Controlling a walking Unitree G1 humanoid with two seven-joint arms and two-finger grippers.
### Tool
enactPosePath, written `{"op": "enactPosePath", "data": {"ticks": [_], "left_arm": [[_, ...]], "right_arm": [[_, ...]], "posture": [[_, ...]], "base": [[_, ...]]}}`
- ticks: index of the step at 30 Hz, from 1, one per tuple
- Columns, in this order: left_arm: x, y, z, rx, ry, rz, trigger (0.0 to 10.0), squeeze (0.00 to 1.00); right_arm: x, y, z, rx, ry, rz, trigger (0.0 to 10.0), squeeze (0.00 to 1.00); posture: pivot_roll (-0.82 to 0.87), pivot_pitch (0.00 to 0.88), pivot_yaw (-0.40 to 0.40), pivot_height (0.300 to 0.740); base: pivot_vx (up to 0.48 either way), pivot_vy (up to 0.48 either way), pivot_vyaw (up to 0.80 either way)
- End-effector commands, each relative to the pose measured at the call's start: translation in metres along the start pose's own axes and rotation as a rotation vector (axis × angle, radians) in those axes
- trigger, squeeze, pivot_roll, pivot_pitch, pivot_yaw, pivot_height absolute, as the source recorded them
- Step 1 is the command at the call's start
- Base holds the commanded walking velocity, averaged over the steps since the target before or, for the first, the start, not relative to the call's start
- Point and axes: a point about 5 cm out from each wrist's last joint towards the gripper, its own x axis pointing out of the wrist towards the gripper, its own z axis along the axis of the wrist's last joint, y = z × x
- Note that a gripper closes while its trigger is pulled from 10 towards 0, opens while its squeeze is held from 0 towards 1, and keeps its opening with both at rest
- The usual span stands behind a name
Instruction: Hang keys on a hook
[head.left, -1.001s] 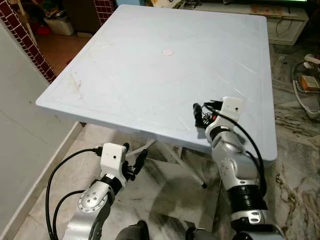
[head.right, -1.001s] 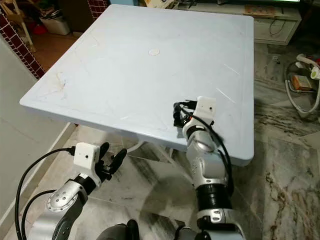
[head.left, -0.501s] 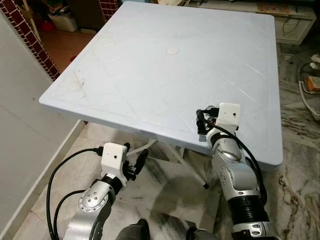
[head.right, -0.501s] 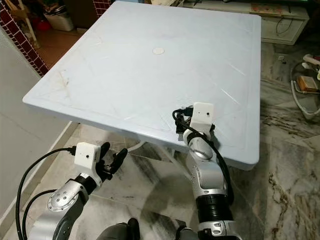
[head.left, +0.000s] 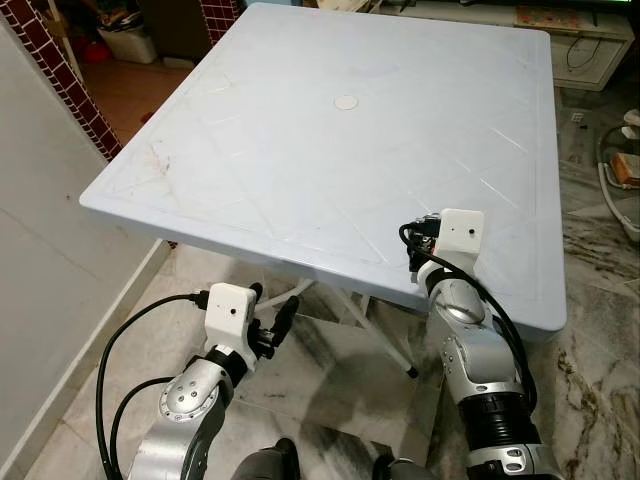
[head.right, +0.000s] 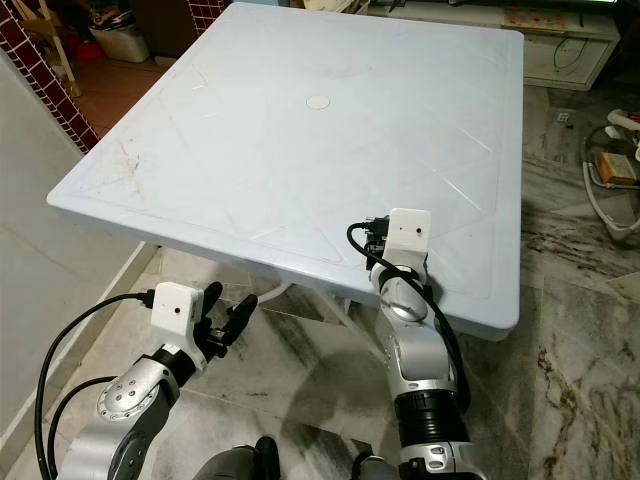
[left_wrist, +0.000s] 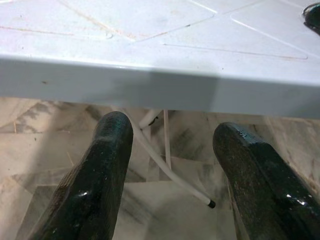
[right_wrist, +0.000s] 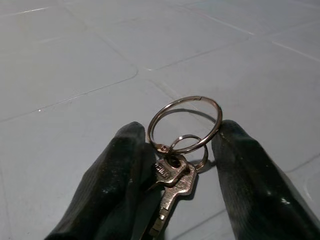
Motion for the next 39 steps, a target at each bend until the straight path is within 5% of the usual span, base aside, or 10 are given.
{"op": "enactPosePath", "data": {"ticks": [1, 10, 37, 38, 39], "left_arm": [[-0.002, 0.003, -0.004, 0.006, 0.014, 0.024, 10.0, 0.00], [0.000, 0.004, -0.003, 0.006, -0.003, 0.051, 10.0, 0.00], [0.005, 0.006, -0.004, 0.019, -0.016, 0.073, 10.0, 0.00], [0.005, 0.006, -0.004, 0.018, -0.017, 0.074, 10.0, 0.00], [0.005, 0.006, -0.004, 0.018, -0.017, 0.074, 10.0, 0.00]], "right_arm": [[-0.003, -0.007, -0.025, -0.055, 0.102, -0.041, 0.0, 0.00], [-0.002, -0.010, -0.024, -0.157, 0.058, -0.063, 0.0, 0.00], [0.002, -0.010, -0.015, -0.113, -0.005, 0.007, 0.0, 0.00], [0.002, -0.007, -0.012, -0.108, -0.027, 0.036, 3.1, 0.00], [0.002, -0.007, -0.012, -0.108, -0.027, 0.036, 3.1, 0.00]], "posture": [[0.04, 0.195, 0.074, 0.740], [0.04, 0.191, 0.065, 0.740], [0.03, 0.172, 0.049, 0.740], [0.03, 0.171, 0.048, 0.740], [0.03, 0.171, 0.048, 0.740]], "base": [[0.000, 0.000, 0.00], [0.000, 0.000, 0.00], [0.000, 0.000, 0.00], [0.000, 0.000, 0.00], [0.000, 0.000, 0.00]]}}
